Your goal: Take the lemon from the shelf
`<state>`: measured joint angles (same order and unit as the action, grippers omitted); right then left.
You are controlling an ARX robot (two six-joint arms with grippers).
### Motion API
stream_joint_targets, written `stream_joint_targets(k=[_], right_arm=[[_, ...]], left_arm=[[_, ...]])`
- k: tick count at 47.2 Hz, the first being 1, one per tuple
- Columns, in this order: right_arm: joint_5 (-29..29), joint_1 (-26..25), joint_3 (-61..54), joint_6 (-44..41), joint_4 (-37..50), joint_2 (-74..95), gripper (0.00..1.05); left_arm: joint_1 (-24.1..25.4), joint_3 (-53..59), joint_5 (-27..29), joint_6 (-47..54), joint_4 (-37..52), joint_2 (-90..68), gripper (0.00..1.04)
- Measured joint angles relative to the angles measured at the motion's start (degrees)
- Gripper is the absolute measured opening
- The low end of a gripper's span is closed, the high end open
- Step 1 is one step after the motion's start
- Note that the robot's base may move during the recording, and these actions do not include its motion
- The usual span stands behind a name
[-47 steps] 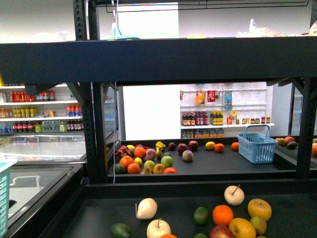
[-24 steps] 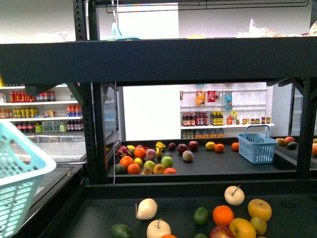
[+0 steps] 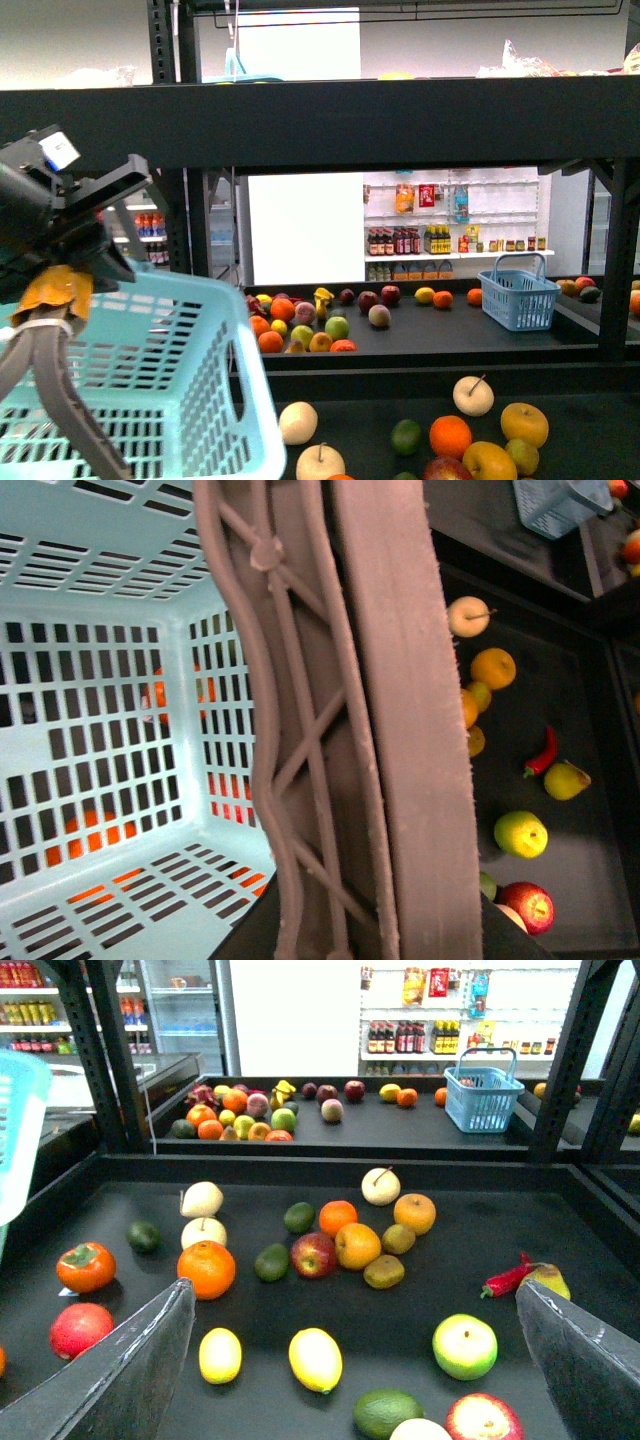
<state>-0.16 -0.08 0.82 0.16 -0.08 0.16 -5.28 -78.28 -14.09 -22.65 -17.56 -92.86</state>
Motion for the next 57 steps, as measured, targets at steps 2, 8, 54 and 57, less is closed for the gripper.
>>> stream_joint_targets(k=[2,8,54,57], right_arm=[[0.02,0.00,0.00,0.00,0.00,0.00,0.97],[0.00,0.00,0.00,0.00,0.00,0.00,0.97],[-8.26,-4.04,47.23,-6.58,14.78,101.68,0.97],[-8.50,-2.99,49.96,-9.22,13.86,107.21,0.97]], left_arm=[[-1.92,-1.22,-0.61,1.05,0.07,-0.85,0.16],[-5.44,-3.89,-0.94,1.95,-0.07,-3.54,0.16],[-10.58,-7.26,-0.11,3.76,-0.83,-7.80,0.16],[-10.69,-7.28,-0.46,3.78,-0.83,-7.78,0.16]])
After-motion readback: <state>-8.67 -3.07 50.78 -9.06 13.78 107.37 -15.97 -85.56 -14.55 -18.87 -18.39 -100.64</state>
